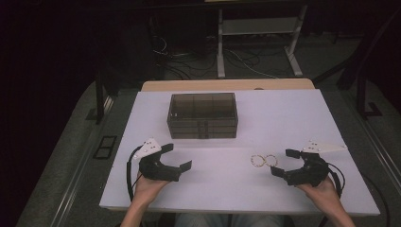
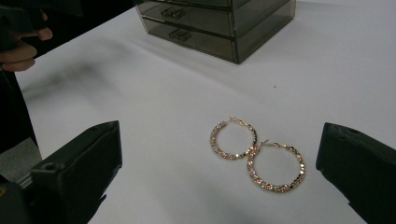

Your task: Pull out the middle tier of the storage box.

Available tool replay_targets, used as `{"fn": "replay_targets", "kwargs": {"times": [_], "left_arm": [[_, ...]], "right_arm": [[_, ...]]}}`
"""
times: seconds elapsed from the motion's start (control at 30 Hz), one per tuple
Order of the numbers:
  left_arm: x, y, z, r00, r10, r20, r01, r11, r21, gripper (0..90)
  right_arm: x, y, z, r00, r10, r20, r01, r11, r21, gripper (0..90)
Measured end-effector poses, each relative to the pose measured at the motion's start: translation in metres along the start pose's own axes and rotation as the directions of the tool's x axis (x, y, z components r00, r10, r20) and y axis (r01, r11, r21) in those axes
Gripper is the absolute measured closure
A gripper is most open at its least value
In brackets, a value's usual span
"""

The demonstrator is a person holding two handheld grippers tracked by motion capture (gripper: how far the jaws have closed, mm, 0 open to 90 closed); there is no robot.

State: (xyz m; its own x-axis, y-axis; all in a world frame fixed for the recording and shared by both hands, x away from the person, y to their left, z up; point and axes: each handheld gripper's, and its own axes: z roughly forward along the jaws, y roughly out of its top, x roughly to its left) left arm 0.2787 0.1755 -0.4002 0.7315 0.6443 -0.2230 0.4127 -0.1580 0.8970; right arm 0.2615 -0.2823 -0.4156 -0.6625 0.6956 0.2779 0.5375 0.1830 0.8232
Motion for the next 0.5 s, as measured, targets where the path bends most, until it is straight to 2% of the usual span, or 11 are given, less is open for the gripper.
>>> {"fn": "replay_targets", "kwargs": {"times": [0.2,0.5], "left_arm": [[0.002,0.009,0.007,0.9996,-0.027,0.009,0.027,0.9996,0.010,0.0],[-0.002,0.017,0.021,0.9992,-0.032,0.026,0.031,0.9992,0.027,0.0]], "right_arm": [[0.000,0.000,0.000,1.0000,-0.002,0.005,0.002,1.000,-0.001,0.0],[0.000,-0.001,0.000,1.0000,-0.008,0.005,0.008,1.000,0.002,0.0]]}}
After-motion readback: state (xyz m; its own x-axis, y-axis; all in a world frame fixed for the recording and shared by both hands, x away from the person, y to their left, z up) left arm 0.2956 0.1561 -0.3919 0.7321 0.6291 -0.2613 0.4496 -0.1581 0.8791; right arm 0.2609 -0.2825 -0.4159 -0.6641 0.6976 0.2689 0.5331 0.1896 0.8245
